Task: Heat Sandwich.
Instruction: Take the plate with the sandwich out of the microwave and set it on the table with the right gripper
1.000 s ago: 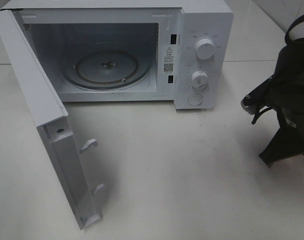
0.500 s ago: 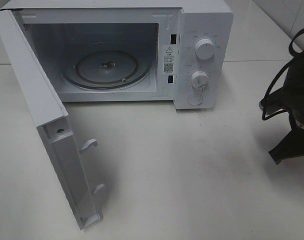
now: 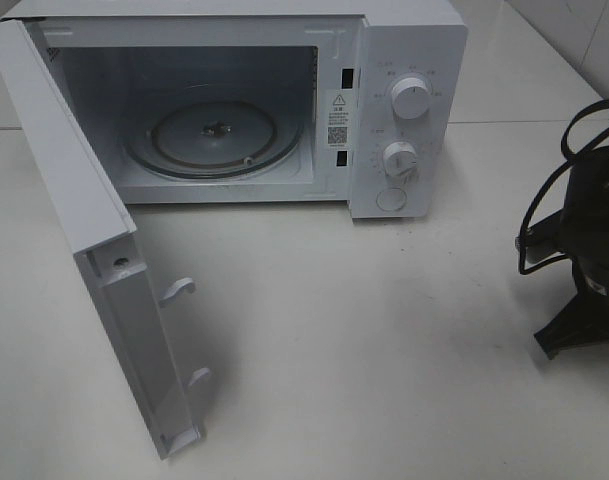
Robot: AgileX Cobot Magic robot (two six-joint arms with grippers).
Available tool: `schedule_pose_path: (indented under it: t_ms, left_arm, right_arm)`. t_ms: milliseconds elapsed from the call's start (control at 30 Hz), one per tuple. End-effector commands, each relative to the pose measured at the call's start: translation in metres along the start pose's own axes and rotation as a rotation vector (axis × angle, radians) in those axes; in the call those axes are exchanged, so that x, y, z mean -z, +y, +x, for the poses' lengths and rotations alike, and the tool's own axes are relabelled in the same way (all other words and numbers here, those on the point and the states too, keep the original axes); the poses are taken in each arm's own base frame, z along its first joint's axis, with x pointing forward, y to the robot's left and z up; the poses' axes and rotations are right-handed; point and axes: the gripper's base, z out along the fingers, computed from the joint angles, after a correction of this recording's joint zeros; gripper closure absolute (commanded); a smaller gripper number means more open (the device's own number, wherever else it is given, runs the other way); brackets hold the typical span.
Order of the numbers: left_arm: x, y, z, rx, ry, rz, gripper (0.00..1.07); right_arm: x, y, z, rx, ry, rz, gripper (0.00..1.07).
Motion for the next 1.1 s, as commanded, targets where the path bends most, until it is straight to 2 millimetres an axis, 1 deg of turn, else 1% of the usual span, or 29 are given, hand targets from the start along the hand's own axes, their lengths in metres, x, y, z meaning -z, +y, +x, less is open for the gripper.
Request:
schedule_pose_path:
  t_ms: [33, 333, 433, 467, 533, 567, 600, 633, 667, 733, 767, 800, 867, 900, 933, 1033, 1067, 1100]
  left_arm:
    - [0.001, 0.0, 0.001, 0.001, -0.024, 0.003, 0.09]
    - [0.001, 0.0, 0.001, 0.001, -0.024, 0.003, 0.09]
    - [0.001, 0.0, 0.001, 0.001, -0.024, 0.003, 0.09]
    - [0.001, 0.0, 0.001, 0.001, -0.024, 0.003, 0.09]
    - [0.001, 0.0, 0.001, 0.001, -0.024, 0.003, 0.09]
    - [0.001, 0.0, 0.001, 0.001, -0.024, 0.003, 0.09]
    - [0.001, 0.0, 0.001, 0.001, -0.024, 0.003, 0.09]
    - [0.001, 0.0, 0.001, 0.001, -0.024, 0.003, 0.09]
    - [0.001, 0.0, 0.001, 0.001, -0.024, 0.003, 0.09]
    - [0.001, 0.0, 0.001, 0.001, -0.024, 0.003, 0.09]
    - [0.001, 0.0, 0.001, 0.001, -0.024, 0.003, 0.09]
    - [0.001, 0.0, 0.001, 0.001, -0.024, 0.003, 0.09]
    - [0.001, 0.0, 0.001, 0.001, -0.024, 0.003, 0.09]
    - [0.001, 0.0, 0.001, 0.001, -0.024, 0.003, 0.09]
    - [0.001, 0.0, 0.001, 0.001, -0.024, 0.003, 0.09]
    - [0.001, 0.0, 0.001, 0.001, -0.024, 0.003, 0.09]
    - [0.001, 0.0, 0.001, 0.001, -0.024, 0.003, 0.09]
    - [0.001, 0.0, 0.001, 0.001, -0.024, 0.003, 0.09]
  right_arm:
    - [-0.005, 0.0, 0.001, -0.005, 0.006, 0.019, 1.01]
    - [-0.005, 0.0, 0.001, -0.015, 0.007, 0.018, 0.95]
    - [-0.005, 0.0, 0.001, -0.015, 0.01, 0.021, 0.89]
    - [-0.005, 0.0, 0.001, -0.015, 0.01, 0.021, 0.89]
    - [-0.005, 0.0, 0.001, -0.01, 0.018, 0.02, 0.83]
    - [-0.005, 0.0, 0.001, -0.007, 0.019, 0.019, 0.81]
    - [-0.005, 0.0, 0.001, -0.007, 0.019, 0.019, 0.81]
    - [-0.004, 0.0, 0.001, -0.006, 0.022, 0.019, 0.77]
    - [-0.002, -0.001, 0.002, -0.008, 0.022, 0.006, 0.7]
    - [0.002, -0.003, 0.002, -0.002, 0.011, -0.01, 0.65]
    - [0.002, -0.003, 0.002, -0.002, 0.011, -0.01, 0.65]
    - [0.008, -0.006, 0.002, -0.001, -0.001, -0.021, 0.59]
    - [0.014, -0.009, 0.003, -0.006, -0.014, -0.037, 0.55]
    - [0.014, -0.009, 0.003, -0.006, -0.014, -0.037, 0.55]
    - [0.021, -0.012, 0.004, -0.003, -0.027, -0.058, 0.51]
    - [0.035, -0.017, 0.007, 0.009, -0.063, -0.117, 0.46]
    - [0.035, -0.017, 0.007, 0.009, -0.063, -0.117, 0.46]
    - [0.045, -0.02, 0.009, 0.024, -0.093, -0.161, 0.43]
